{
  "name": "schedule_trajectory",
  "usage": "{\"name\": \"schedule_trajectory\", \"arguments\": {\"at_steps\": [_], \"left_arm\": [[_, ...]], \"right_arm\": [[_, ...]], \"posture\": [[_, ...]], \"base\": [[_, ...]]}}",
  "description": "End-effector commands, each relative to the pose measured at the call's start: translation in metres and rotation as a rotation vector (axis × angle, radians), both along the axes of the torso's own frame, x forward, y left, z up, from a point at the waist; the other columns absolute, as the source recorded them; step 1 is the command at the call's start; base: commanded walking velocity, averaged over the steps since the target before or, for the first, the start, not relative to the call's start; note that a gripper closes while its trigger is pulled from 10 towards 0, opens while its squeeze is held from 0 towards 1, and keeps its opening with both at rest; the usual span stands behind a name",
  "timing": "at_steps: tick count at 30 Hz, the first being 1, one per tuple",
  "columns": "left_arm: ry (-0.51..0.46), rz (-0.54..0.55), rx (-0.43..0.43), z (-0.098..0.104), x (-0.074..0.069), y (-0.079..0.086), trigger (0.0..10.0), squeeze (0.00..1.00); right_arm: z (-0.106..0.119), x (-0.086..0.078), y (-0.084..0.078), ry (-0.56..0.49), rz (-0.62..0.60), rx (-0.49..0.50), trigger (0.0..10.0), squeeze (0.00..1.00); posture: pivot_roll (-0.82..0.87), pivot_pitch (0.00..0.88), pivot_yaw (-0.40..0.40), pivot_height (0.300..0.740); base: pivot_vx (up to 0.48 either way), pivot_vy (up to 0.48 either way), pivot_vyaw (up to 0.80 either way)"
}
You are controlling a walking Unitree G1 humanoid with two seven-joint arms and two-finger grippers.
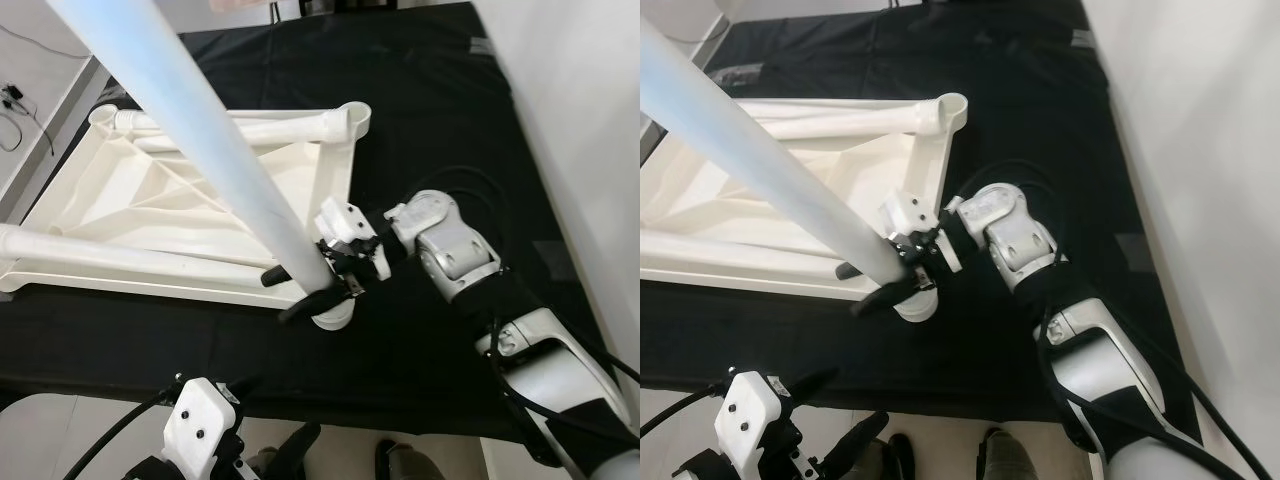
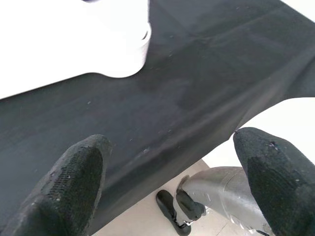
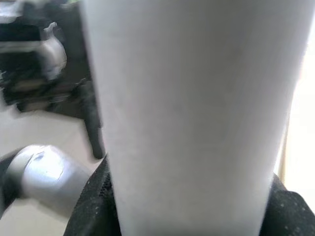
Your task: Building children table
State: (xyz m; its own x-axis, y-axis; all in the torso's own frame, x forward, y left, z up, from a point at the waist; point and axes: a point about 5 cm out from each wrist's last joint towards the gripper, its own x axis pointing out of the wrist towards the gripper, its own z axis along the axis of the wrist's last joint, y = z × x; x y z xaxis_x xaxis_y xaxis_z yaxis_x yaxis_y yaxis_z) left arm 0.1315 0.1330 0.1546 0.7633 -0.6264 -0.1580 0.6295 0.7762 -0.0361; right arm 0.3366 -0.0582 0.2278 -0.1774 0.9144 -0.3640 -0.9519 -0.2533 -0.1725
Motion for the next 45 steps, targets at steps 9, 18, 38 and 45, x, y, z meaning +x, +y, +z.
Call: {"name": "schedule_trajectory", "arguments": {"at_steps": [9, 18, 38, 45], "left_arm": [[0.025, 0.002, 0.019, -0.002, -0.004, 0.002, 10.0, 0.00], [0.027, 0.000, 0.019, -0.002, -0.003, 0.002, 10.0, 0.00], [0.034, -0.004, 0.029, -0.004, -0.004, 0.004, 10.0, 0.00], [0.036, -0.006, 0.032, -0.005, -0.005, 0.003, 10.0, 0.00]], "right_arm": [[-0.057, 0.009, -0.012, 0.212, -0.324, -0.050, 10.0, 0.00], [-0.061, 0.004, -0.014, 0.176, -0.422, 0.104, 10.0, 0.00], [-0.066, -0.024, -0.026, -0.060, -0.057, -0.004, 10.0, 0.00], [-0.062, -0.020, -0.033, -0.032, 0.017, -0.155, 10.0, 0.00]], "posture": [[0.05, 0.322, 0.086, 0.740], [0.04, 0.322, 0.090, 0.740], [0.04, 0.299, 0.096, 0.740], [0.04, 0.295, 0.096, 0.740]], "base": [[0.000, 0.000, 0.00], [0.000, 0.000, 0.00], [0.000, 0.000, 0.00], [0.000, 0.000, 0.00]]}}
